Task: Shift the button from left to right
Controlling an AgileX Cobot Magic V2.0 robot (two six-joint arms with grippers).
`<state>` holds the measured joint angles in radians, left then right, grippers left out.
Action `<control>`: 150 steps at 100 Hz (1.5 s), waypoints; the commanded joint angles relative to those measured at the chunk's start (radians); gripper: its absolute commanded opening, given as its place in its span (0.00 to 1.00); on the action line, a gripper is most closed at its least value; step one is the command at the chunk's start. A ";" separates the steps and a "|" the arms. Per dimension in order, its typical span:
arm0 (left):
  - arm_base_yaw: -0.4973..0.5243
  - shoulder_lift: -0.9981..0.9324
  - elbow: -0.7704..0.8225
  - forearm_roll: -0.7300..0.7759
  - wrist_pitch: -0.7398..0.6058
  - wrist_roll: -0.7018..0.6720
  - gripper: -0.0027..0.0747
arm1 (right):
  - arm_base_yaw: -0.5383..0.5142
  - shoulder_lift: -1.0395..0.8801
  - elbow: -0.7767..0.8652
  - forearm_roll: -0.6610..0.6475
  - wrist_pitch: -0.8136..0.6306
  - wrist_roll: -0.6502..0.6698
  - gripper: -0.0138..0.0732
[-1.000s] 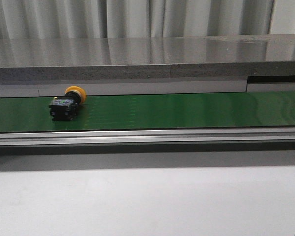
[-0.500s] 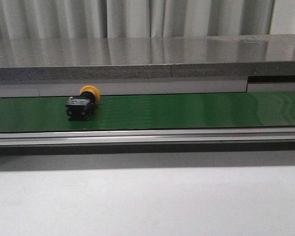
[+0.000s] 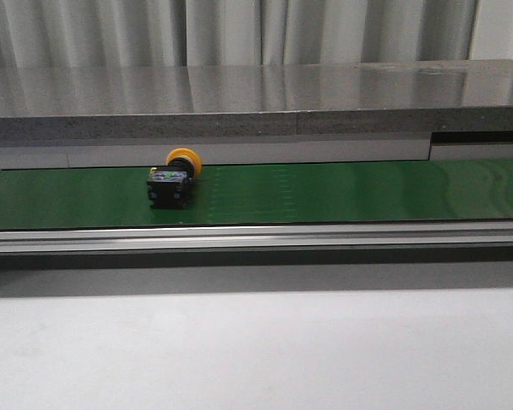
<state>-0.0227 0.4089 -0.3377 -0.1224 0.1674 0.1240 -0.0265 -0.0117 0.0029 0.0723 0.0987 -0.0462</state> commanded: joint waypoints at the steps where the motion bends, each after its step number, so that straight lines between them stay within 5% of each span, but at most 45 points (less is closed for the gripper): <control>1: -0.006 0.003 -0.029 -0.010 -0.083 0.000 0.01 | 0.001 0.001 -0.056 -0.007 -0.077 -0.005 0.08; 36: -0.006 0.003 -0.029 -0.010 -0.083 0.000 0.01 | 0.001 0.152 -0.252 -0.006 0.043 -0.005 0.08; 88: -0.006 0.003 -0.029 -0.010 -0.083 0.000 0.01 | 0.001 0.666 -0.790 0.023 0.653 -0.005 0.08; 135: -0.006 0.003 -0.029 -0.010 -0.081 0.000 0.01 | 0.001 0.914 -0.918 0.040 0.649 -0.005 0.10; 150: -0.006 0.003 -0.029 -0.010 -0.081 0.000 0.01 | 0.001 0.926 -0.918 0.046 0.649 -0.005 0.31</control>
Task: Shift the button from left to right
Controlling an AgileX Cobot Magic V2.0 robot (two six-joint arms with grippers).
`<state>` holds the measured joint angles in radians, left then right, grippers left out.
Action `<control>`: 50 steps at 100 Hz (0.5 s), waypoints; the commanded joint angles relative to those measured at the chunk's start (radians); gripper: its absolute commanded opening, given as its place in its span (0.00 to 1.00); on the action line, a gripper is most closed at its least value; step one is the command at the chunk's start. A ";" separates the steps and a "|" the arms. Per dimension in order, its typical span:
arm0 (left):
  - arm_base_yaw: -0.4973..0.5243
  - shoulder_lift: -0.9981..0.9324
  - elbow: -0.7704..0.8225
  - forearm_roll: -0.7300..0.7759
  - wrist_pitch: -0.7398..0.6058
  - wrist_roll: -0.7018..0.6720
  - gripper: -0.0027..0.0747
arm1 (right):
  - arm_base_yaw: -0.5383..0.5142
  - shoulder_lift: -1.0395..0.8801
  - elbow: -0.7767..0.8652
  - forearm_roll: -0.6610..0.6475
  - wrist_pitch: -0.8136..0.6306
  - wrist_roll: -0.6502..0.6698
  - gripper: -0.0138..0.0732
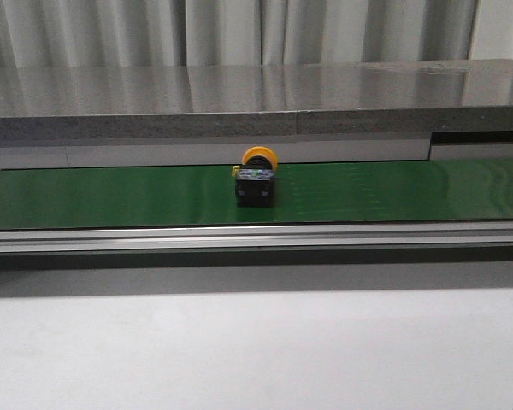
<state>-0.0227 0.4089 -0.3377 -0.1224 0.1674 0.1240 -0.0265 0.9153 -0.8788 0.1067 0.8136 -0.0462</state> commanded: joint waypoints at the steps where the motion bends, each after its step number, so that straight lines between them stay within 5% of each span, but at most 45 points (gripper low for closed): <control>1: -0.006 0.003 -0.029 -0.010 -0.081 0.000 0.01 | 0.001 -0.001 -0.036 0.012 -0.066 -0.005 0.33; 22: -0.006 0.003 -0.029 -0.010 -0.081 0.000 0.01 | 0.001 -0.001 -0.036 0.012 -0.067 -0.005 0.85; 50: -0.006 0.003 -0.029 -0.010 -0.081 0.000 0.01 | 0.001 0.006 -0.036 0.094 -0.039 -0.005 0.90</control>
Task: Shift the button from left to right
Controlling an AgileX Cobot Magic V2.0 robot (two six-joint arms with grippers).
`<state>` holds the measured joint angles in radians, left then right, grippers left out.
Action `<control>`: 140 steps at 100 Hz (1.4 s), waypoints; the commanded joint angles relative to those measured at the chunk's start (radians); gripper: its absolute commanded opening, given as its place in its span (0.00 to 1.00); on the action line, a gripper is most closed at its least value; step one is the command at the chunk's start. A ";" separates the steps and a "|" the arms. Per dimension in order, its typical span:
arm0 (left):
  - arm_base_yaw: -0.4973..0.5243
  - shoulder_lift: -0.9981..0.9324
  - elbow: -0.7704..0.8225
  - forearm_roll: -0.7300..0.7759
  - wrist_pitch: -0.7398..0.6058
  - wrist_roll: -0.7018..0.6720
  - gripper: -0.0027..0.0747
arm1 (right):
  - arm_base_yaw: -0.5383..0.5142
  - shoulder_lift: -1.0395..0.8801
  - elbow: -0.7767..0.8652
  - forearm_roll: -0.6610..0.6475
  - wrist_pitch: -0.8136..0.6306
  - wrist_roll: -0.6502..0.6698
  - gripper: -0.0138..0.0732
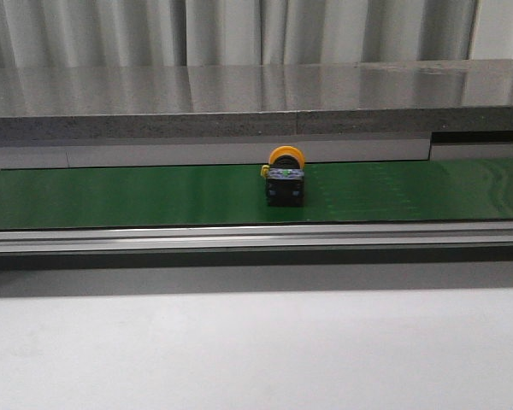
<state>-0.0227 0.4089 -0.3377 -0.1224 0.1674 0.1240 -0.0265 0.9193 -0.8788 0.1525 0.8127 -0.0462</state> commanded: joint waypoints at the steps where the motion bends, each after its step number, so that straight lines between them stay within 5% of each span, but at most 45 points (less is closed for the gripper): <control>1: -0.006 0.003 -0.029 -0.010 -0.081 0.000 0.01 | 0.001 0.003 -0.036 0.055 -0.037 -0.006 0.90; 36: -0.006 0.003 -0.029 -0.010 -0.081 0.000 0.01 | 0.073 0.167 -0.064 0.093 -0.042 -0.048 0.90; 93: -0.006 0.003 -0.029 -0.010 -0.079 0.000 0.01 | 0.243 0.577 -0.361 0.052 -0.096 -0.048 0.90; 140: -0.006 0.003 -0.029 -0.010 -0.077 0.000 0.01 | 0.264 0.717 -0.408 0.040 -0.158 -0.048 0.90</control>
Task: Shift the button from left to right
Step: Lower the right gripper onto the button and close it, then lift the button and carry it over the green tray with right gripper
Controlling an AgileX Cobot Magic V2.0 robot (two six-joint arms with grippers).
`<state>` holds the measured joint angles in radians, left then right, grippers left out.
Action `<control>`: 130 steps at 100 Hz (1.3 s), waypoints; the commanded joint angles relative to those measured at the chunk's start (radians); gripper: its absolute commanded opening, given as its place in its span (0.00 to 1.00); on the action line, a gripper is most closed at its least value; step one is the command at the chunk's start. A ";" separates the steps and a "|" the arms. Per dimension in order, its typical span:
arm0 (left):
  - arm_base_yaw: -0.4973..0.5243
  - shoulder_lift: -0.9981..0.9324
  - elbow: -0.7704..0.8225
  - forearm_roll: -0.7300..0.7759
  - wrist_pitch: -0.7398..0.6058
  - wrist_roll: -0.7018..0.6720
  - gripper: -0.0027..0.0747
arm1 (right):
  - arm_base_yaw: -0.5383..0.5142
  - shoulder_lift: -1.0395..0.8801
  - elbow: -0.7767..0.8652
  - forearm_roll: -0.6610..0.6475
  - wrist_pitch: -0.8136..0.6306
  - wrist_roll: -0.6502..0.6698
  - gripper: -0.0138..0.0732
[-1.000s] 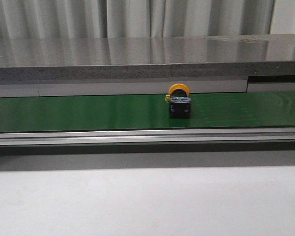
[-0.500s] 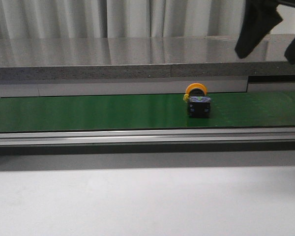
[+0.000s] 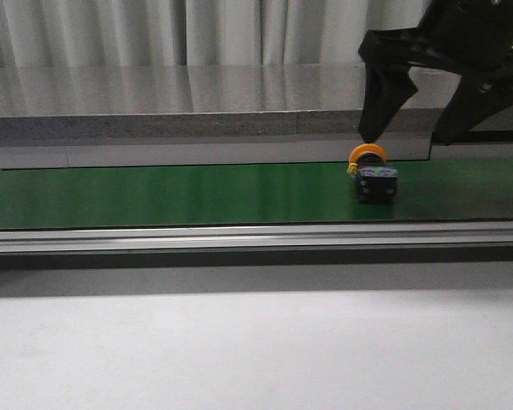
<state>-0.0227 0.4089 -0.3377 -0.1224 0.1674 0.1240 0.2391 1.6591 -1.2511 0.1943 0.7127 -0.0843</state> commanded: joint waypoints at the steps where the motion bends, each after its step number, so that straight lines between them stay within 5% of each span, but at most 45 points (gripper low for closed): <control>1: -0.006 0.003 -0.029 -0.010 -0.077 0.000 0.01 | -0.001 -0.020 -0.036 -0.002 -0.058 -0.010 0.90; 49: -0.006 0.003 -0.029 -0.010 -0.077 0.000 0.01 | -0.001 0.077 -0.036 -0.040 -0.080 -0.010 0.90; 82: -0.006 0.003 -0.029 -0.010 -0.077 0.000 0.01 | -0.003 0.077 -0.036 -0.055 -0.038 -0.010 0.45; 130: -0.006 0.003 -0.029 -0.010 -0.077 0.000 0.01 | -0.009 0.016 -0.036 -0.115 0.004 -0.010 0.44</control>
<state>-0.0227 0.4089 -0.3377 -0.1224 0.1674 0.1240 0.2373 1.7588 -1.2615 0.1001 0.7331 -0.0843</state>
